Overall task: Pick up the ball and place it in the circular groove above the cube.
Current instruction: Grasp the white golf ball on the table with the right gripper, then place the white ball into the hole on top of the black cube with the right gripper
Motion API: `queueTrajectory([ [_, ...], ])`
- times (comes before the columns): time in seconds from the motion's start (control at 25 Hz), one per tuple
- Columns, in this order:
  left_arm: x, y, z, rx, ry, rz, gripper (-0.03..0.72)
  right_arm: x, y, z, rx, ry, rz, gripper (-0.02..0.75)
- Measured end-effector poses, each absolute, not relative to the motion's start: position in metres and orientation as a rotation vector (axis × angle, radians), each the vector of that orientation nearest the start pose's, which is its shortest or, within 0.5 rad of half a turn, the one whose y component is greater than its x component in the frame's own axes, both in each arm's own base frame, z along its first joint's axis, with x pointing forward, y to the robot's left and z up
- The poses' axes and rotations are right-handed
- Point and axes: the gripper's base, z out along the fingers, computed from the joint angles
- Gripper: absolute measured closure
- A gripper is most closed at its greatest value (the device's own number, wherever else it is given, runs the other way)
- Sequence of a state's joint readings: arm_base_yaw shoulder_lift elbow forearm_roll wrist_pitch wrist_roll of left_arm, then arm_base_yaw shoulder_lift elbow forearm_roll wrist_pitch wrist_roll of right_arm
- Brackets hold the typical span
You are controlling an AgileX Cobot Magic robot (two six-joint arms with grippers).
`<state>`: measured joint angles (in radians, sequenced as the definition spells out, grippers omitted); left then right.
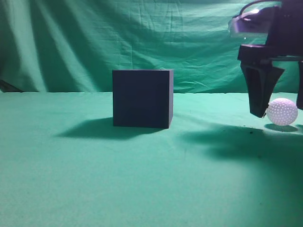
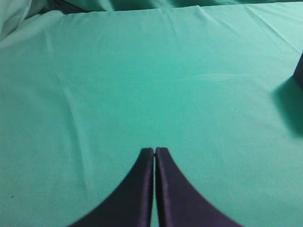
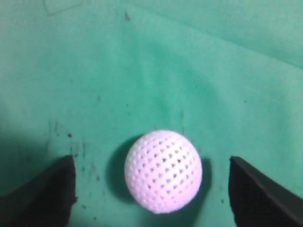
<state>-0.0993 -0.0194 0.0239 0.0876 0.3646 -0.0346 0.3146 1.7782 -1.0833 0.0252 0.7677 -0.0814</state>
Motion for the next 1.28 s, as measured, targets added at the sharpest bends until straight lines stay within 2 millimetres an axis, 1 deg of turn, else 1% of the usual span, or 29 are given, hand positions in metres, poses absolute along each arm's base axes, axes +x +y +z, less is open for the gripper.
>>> queueTrajectory([
  [0.04, 0.052, -0.002, 0.173, 0.114, 1.848, -0.007, 0.688, 0.317, 0.105, 0.174, -0.555, 2.901, 0.061, 0.150],
  [0.08, 0.052, -0.002, 0.173, 0.114, 1.848, -0.007, 0.688, 0.319, 0.105, 0.172, -0.553, 2.895, 0.062, 0.165],
  [0.16, 0.052, -0.002, 0.173, 0.114, 1.848, -0.007, 0.688, 0.322, 0.106, 0.168, -0.535, 2.890, 0.065, 0.163],
  [0.2, 0.052, -0.002, 0.173, 0.114, 1.848, -0.007, 0.688, 0.323, 0.107, 0.167, -0.522, 2.884, 0.067, 0.209],
  [0.36, 0.052, -0.002, 0.173, 0.114, 1.848, -0.007, 0.688, 0.326, 0.107, 0.164, -0.458, 2.888, 0.070, 0.209],
  [0.4, 0.052, -0.002, 0.173, 0.114, 1.848, -0.007, 0.688, 0.326, 0.107, 0.164, -0.436, 2.891, 0.069, 0.279],
  [0.48, 0.052, -0.002, 0.173, 0.114, 1.848, -0.007, 0.688, 0.325, 0.106, 0.164, -0.418, 2.902, 0.060, 0.392],
  [0.52, 0.052, -0.002, 0.173, 0.114, 1.848, -0.007, 0.688, 0.325, 0.106, 0.164, -0.413, 2.909, 0.057, 0.425],
  [0.6, 0.052, -0.002, 0.173, 0.114, 1.848, -0.007, 0.688, 0.325, 0.106, 0.165, -0.414, 2.924, 0.051, 0.423],
  [0.72, 0.052, -0.002, 0.173, 0.114, 1.848, -0.007, 0.688, 0.331, 0.108, 0.178, -0.409, 2.940, 0.049, 0.423],
  [0.8, 0.052, -0.002, 0.173, 0.114, 1.848, -0.007, 0.688, 0.340, 0.112, 0.195, -0.395, 2.918, 0.076, 0.423],
  [0.84, 0.052, -0.002, 0.173, 0.114, 1.848, -0.007, 0.688, 0.344, 0.115, 0.206, -0.393, 2.892, 0.102, 0.423],
  [0.96, 0.052, -0.002, 0.173, 0.114, 1.848, -0.007, 0.688, 0.350, 0.131, 0.246, -0.450, 2.766, 0.182, 0.423],
  [1.0, 0.052, -0.002, 0.173, 0.114, 1.848, -0.007, 0.688, 0.349, 0.141, 0.259, -0.486, 2.716, 0.211, 0.423],
  [1.08, 0.052, -0.002, 0.173, 0.114, 1.848, -0.007, 0.688, 0.342, 0.161, 0.278, -0.574, 2.633, 0.262, 0.423],
  [1.12, 0.052, -0.002, 0.173, 0.114, 1.848, -0.007, 0.688, 0.337, 0.173, 0.285, -0.627, 2.598, 0.285, 0.423],
  [1.16, 0.052, -0.002, 0.173, 0.114, 1.848, -0.007, 0.688, 0.331, 0.186, 0.287, -0.679, 2.575, 0.303, 0.423],
  [1.28, 0.052, -0.002, 0.173, 0.114, 1.848, -0.007, 0.688, 0.313, 0.220, 0.286, -0.823, 2.519, 0.343, 0.423],
])
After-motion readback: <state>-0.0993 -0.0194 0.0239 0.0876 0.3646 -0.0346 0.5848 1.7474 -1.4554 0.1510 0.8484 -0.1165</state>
